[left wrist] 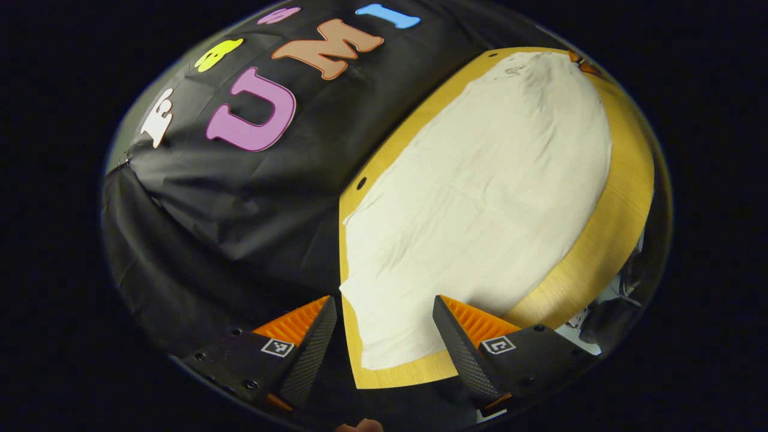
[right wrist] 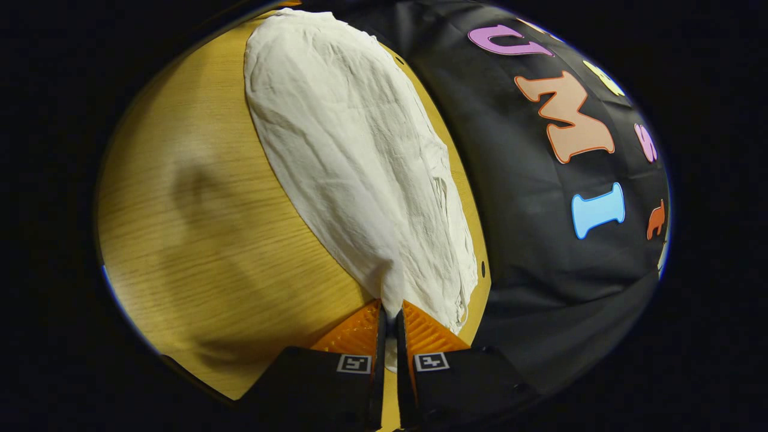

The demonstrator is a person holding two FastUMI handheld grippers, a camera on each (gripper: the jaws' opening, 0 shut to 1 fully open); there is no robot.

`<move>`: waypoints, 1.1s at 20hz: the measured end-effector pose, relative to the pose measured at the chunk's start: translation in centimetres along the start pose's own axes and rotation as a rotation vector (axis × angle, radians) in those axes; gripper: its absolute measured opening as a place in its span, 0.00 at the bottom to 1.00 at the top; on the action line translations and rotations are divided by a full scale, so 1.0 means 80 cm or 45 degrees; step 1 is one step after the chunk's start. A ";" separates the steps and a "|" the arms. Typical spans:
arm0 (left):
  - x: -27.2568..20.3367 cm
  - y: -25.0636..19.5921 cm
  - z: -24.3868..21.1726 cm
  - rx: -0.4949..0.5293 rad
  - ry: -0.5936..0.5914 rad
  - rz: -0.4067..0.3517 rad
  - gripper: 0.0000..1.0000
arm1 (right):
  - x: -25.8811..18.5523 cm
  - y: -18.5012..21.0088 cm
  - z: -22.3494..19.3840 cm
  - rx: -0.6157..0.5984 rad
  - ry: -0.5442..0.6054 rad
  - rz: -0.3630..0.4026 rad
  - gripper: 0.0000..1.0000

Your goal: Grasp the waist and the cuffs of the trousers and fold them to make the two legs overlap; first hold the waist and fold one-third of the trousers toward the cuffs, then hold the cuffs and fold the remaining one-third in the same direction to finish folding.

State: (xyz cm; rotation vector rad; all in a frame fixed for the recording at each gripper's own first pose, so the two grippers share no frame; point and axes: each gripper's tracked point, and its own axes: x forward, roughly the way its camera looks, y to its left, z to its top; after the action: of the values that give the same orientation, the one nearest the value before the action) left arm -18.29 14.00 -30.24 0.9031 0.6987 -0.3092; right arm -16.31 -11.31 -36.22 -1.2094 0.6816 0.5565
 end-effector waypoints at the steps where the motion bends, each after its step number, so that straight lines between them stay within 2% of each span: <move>1: 0.000 -0.008 -0.004 0.023 0.007 -0.025 0.97 | -0.001 0.000 0.000 -0.002 0.000 0.000 0.12; 7: -0.003 -0.038 -0.044 0.076 0.102 -0.170 0.97 | 0.000 0.000 -0.001 -0.010 0.003 -0.005 0.12; 8: -0.001 -0.043 -0.051 0.094 0.114 -0.197 1.00 | 0.000 0.000 0.000 -0.011 0.002 -0.004 0.12; 15: 0.009 -0.051 -0.045 0.218 0.102 -0.291 0.94 | 0.000 0.000 0.000 -0.014 0.005 -0.010 0.12; 18: 0.021 -0.050 -0.038 0.315 0.080 -0.303 0.91 | 0.000 0.000 0.000 -0.010 0.006 -0.017 0.12; 22: 0.030 -0.053 -0.027 0.556 0.020 -0.321 0.88 | 0.000 0.000 0.000 -0.011 0.005 -0.029 0.12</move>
State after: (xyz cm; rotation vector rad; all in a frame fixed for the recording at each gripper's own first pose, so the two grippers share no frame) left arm -19.67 13.32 -35.34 1.2330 0.7754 -0.6981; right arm -16.33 -11.28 -36.21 -1.2252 0.6683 0.5386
